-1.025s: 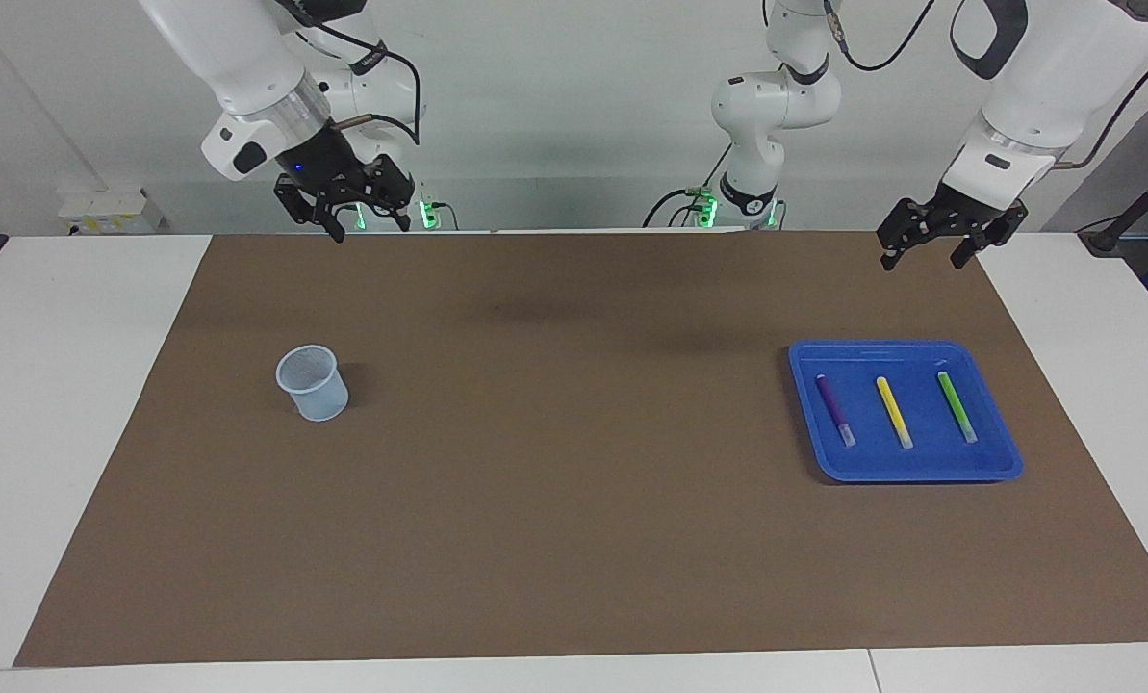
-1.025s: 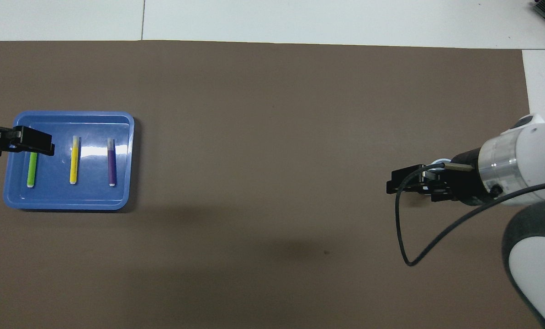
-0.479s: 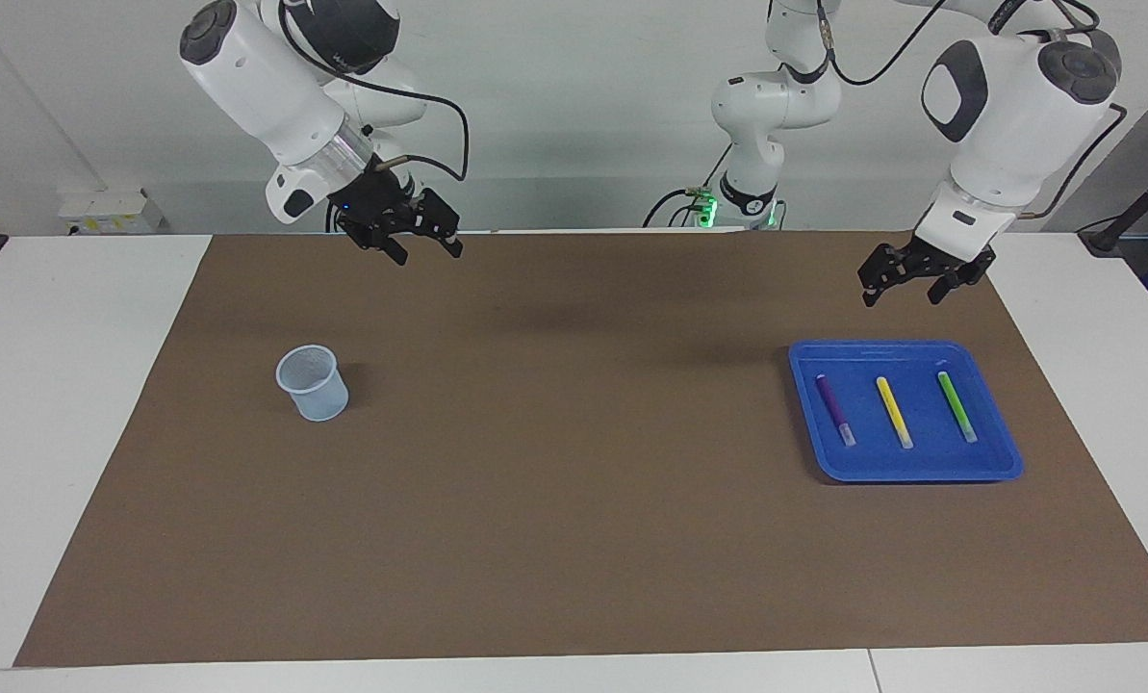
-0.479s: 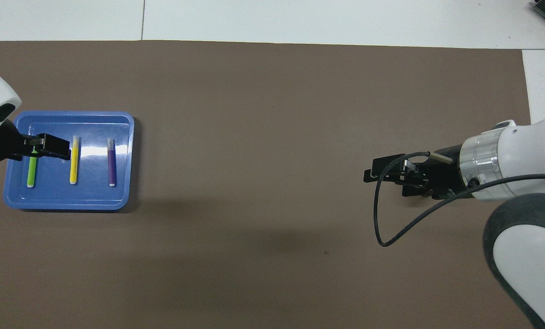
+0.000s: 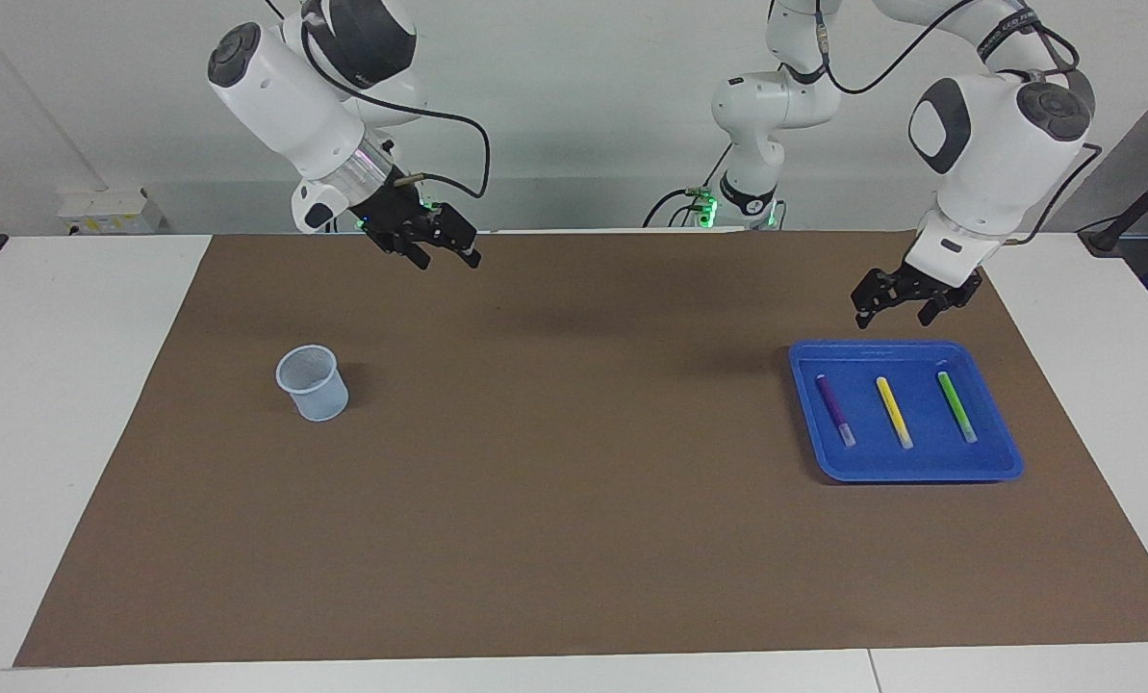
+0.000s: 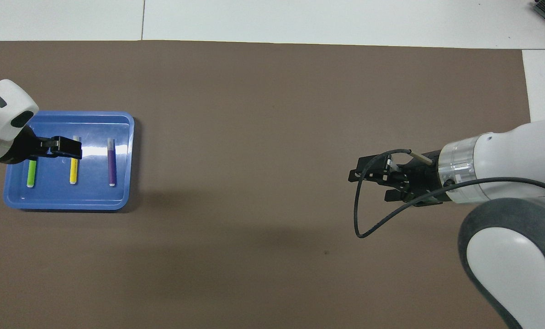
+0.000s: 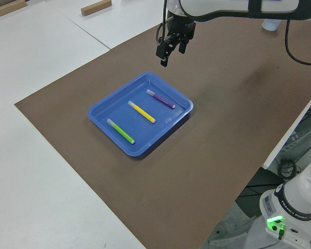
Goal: Transfer and insert pens with both arms
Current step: 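Move the left gripper over the purple pen while the right gripper withdraws, then lower the left gripper onto the purple pen and close on it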
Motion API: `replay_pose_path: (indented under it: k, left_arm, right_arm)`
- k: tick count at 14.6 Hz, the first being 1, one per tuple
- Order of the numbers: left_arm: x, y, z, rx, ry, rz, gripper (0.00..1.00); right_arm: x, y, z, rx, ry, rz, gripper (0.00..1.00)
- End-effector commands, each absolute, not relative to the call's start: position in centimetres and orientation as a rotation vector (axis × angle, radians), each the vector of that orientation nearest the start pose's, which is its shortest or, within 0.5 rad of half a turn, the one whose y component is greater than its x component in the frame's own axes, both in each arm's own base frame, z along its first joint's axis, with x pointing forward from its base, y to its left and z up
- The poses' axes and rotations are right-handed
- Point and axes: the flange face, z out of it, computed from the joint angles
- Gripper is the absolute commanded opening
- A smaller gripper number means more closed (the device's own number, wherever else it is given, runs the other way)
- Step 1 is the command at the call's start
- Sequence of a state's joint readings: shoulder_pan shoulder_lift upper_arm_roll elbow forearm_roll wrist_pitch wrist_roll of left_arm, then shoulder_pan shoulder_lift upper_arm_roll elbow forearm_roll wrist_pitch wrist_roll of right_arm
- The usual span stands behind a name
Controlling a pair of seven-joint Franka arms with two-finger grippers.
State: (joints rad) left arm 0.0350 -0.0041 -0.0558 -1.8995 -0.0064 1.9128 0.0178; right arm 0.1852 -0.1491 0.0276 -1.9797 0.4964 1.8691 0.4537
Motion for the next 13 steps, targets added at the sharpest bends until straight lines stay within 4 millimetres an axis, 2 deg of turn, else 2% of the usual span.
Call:
replay_pose_path:
  k: [1,7,13]
  left_arm:
    - [55.8,-0.8,47.2,-3.163,0.058,-0.073,1.0]
    - [56.8,-0.7,43.1,-3.164,0.054,-0.105,0.99]
    - [58.7,-0.2,38.8,-3.166,0.037,-0.132,0.98]
  right_arm:
    - [49.7,14.6,54.3,-2.596,0.546,0.156,1.0]
    - [49.1,15.4,53.7,-2.601,0.534,0.158,1.0]
    - [49.1,15.8,53.6,-2.603,0.527,0.157,1.0]
